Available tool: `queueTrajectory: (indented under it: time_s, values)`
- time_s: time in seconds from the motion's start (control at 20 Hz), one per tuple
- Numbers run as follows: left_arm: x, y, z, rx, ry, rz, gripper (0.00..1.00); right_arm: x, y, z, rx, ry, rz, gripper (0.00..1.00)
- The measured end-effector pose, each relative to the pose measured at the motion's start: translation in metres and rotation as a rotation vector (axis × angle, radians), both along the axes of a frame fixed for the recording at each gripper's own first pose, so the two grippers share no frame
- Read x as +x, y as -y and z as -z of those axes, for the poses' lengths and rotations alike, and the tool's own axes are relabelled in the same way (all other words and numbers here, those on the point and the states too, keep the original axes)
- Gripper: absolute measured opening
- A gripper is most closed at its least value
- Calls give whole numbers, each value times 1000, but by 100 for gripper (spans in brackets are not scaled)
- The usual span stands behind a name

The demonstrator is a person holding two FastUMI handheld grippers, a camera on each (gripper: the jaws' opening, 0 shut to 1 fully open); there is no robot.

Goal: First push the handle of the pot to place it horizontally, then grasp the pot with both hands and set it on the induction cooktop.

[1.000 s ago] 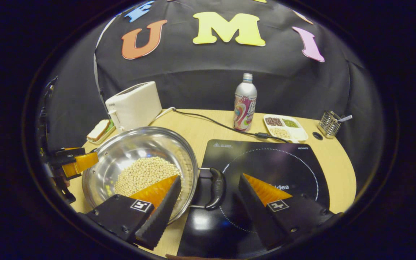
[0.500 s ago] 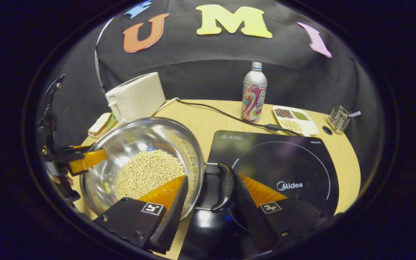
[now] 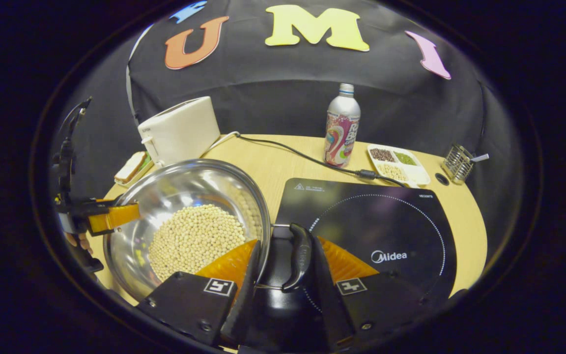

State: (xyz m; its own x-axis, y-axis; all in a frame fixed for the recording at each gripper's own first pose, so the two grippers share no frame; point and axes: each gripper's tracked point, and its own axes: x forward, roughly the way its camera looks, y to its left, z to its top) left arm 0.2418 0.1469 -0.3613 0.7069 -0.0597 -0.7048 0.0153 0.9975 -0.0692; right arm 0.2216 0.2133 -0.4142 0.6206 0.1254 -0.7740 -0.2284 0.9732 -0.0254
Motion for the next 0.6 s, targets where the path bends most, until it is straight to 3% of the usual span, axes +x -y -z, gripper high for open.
queueTrajectory:
  time_s: [0.05,0.2,0.6]
  values:
    - [-3,1,0,-7,-11,2,63,0,0,-1,-14,1,-13,58]
    - [-15,5,-6,-14,-39,3,61,-4,2,-11,-17,6,-31,56]
    - [-39,9,-79,17,39,-7,61,-23,13,-83,2,67,-62,56]
